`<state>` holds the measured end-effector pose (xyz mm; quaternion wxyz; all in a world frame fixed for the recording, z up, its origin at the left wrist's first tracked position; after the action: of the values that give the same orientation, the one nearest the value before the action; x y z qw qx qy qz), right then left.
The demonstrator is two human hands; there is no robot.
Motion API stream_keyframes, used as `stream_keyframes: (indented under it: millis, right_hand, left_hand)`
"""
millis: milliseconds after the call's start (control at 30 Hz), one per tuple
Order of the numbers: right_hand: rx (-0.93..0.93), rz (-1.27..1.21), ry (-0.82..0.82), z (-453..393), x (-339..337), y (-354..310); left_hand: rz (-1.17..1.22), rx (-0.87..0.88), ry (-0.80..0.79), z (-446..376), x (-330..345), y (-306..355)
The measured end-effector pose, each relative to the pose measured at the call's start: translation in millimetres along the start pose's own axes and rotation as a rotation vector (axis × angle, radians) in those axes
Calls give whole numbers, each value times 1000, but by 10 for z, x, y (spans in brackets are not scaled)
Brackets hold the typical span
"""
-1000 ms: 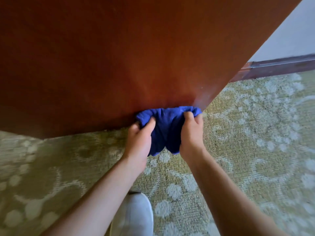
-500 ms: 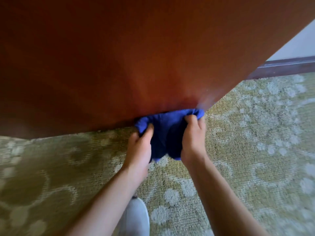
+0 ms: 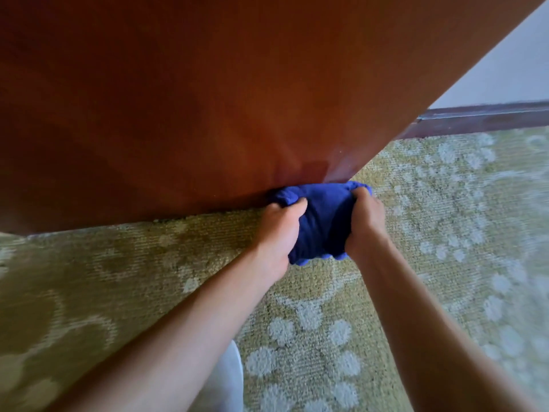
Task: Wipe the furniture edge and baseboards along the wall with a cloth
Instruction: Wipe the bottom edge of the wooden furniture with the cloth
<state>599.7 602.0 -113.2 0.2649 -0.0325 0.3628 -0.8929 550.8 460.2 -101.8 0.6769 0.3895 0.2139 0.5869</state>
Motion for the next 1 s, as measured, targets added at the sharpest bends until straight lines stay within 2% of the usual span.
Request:
stream_keyframes:
  millis: [100,200,300,367,433,533,600,667,733,833,933,1000]
  right_hand:
    - [44,48,-17,93,99,131]
    - [-142,-70,39,474,135,-168]
    - [-439,-240,-24,1019,162,-534]
    - [-545,-279,-74,1137,187,-585]
    - [-644,-245,-44,1091,203,-553]
    - [-677,-82,73,856,205,-319]
    - [-516,90,103,531,207,-37]
    - [-295,275,55,292,219,149]
    - [-143,343,-11,260,225,109]
    - [-188,127,-29,518,202,-238]
    - [-399,-115,-77,895,235,-468]
    - [-500,-176,-95,1022,246,-460]
  left_hand:
    - [-77,-21,114,-43,-182,-48]
    - [56,61,202,145,-315,157]
    - [249,395,94,531,-325,711]
    - [212,577,-21,717,-283,959]
    - [111,629,-58,685,-265,981]
    - [-14,466,-32,367,-313,599]
    - [-65,214,14,114,-383,191]
    - [-99,-5,87,10,-480,-105]
    - [-111,-28,126,-5,-507,-126]
    - [72,153,171,249,-446,233]
    - [304,498,224,548,-510,625]
    - [260,570,193,569,-510,636]
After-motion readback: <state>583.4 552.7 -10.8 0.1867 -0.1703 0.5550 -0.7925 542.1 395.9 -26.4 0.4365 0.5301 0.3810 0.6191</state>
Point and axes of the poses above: each hand's wrist, its own z-axis away from the middle knuckle, its own x-axis out of the palm, y = z × x, the point moved 7 cm from there along -z, towards the middle knuckle, and after that the axes turned 9 degrees about x, right-handed, at the moved point
